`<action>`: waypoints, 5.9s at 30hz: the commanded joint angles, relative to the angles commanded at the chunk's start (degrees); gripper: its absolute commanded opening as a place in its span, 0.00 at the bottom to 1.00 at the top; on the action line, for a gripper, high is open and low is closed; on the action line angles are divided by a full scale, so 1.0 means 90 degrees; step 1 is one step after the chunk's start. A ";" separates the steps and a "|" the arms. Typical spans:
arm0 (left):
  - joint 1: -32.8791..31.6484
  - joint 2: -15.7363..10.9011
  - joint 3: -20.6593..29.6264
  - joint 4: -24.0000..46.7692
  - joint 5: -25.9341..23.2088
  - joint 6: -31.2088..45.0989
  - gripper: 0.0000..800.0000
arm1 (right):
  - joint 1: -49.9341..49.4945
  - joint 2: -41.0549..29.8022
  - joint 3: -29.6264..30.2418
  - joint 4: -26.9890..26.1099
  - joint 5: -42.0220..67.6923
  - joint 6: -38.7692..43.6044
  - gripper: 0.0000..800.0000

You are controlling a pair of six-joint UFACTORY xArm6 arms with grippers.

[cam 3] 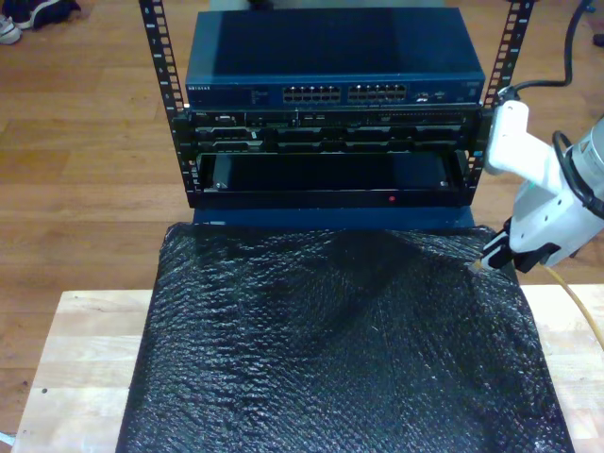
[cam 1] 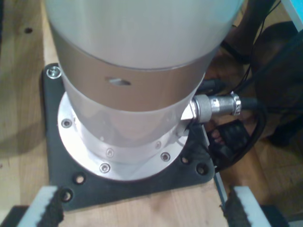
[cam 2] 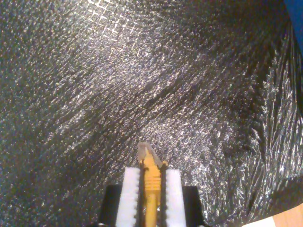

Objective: Grab the cable and plug it in

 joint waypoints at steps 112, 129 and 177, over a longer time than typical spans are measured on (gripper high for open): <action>0.0860 -0.0186 0.1338 -0.0039 -0.2676 0.0938 1.00 | 0.1495 0.1358 -0.0186 -0.1924 -0.4923 0.0010 0.00; 0.0850 -0.0186 0.1338 -0.0039 -0.2676 0.0938 1.00 | 0.2237 0.1348 0.0078 -0.2295 -0.6037 0.0010 0.00; 0.0860 -0.0186 0.1338 -0.0039 -0.2676 0.0938 1.00 | 0.2344 0.2149 0.0029 -0.3409 -0.8889 -0.0469 0.00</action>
